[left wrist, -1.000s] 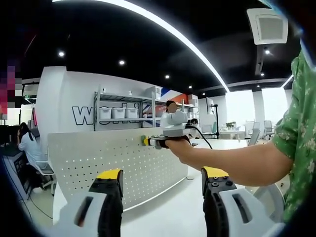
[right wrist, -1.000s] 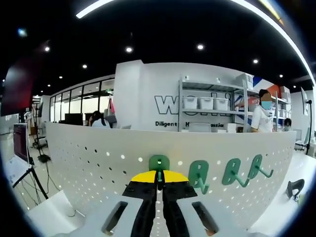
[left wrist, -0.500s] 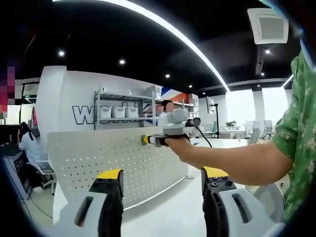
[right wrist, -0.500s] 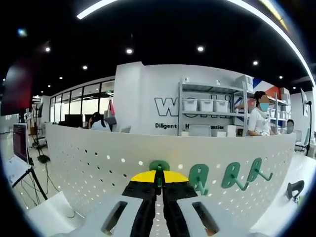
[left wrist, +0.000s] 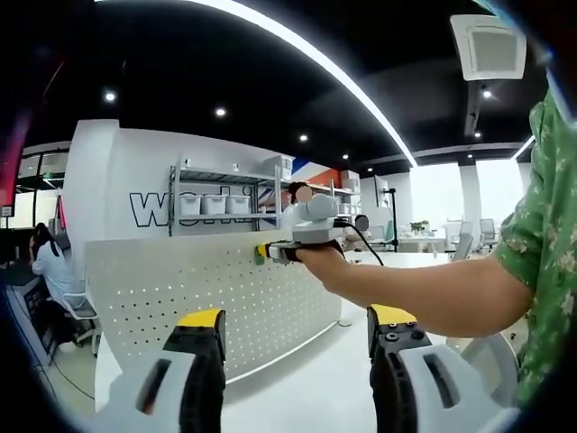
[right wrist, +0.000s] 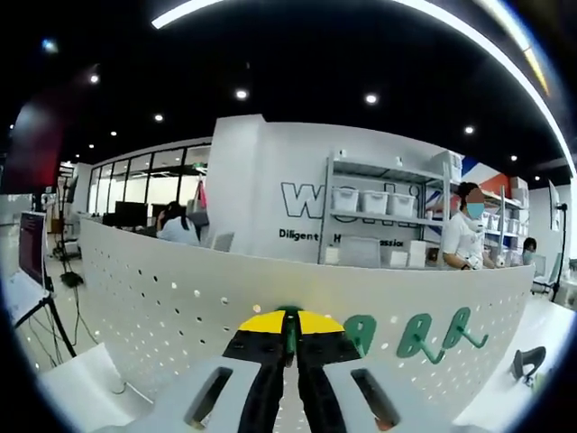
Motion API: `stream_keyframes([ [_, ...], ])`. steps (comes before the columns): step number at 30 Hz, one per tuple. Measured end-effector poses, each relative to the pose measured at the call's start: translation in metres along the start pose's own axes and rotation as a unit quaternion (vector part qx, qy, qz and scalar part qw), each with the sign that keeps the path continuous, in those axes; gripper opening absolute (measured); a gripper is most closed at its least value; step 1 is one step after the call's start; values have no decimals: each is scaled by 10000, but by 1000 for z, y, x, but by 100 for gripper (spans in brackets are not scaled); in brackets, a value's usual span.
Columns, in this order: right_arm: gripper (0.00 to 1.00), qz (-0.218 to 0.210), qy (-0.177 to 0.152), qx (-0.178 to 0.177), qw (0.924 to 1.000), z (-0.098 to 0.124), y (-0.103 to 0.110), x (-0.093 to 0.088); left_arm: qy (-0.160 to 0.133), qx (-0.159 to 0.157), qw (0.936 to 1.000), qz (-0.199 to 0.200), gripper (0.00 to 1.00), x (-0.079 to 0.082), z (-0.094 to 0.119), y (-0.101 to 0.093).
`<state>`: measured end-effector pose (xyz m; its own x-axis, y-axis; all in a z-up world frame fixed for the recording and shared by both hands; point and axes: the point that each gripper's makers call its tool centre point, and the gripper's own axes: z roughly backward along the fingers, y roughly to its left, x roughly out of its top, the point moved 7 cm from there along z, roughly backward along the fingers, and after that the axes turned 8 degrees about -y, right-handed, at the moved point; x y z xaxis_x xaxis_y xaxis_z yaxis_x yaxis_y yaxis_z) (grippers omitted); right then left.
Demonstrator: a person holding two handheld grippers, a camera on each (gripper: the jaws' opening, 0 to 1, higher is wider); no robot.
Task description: Insert the hook assembly into the mounting plate slot until the hook locks in place.
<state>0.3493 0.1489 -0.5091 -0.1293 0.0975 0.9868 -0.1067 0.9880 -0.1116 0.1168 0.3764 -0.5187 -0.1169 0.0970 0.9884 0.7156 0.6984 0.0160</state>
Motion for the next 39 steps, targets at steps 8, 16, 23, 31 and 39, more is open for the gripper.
stream_keyframes([
  [8,0,34,156,102,9998,0,4,-6,0,2,10000,-13,65,1,1,-1],
  [16,1,147,151,110,9997,2,6,-9,-10,44,10000,-35,65,3,4,0],
  [23,4,183,159,113,9996,6,5,-11,-11,30,10000,-40,65,3,3,-3],
  [31,7,140,230,142,9995,15,2,-20,13,22,10000,-60,65,4,4,-6],
  [39,15,116,59,155,9998,24,-1,-12,-15,7,10000,-90,65,7,5,-10],
])
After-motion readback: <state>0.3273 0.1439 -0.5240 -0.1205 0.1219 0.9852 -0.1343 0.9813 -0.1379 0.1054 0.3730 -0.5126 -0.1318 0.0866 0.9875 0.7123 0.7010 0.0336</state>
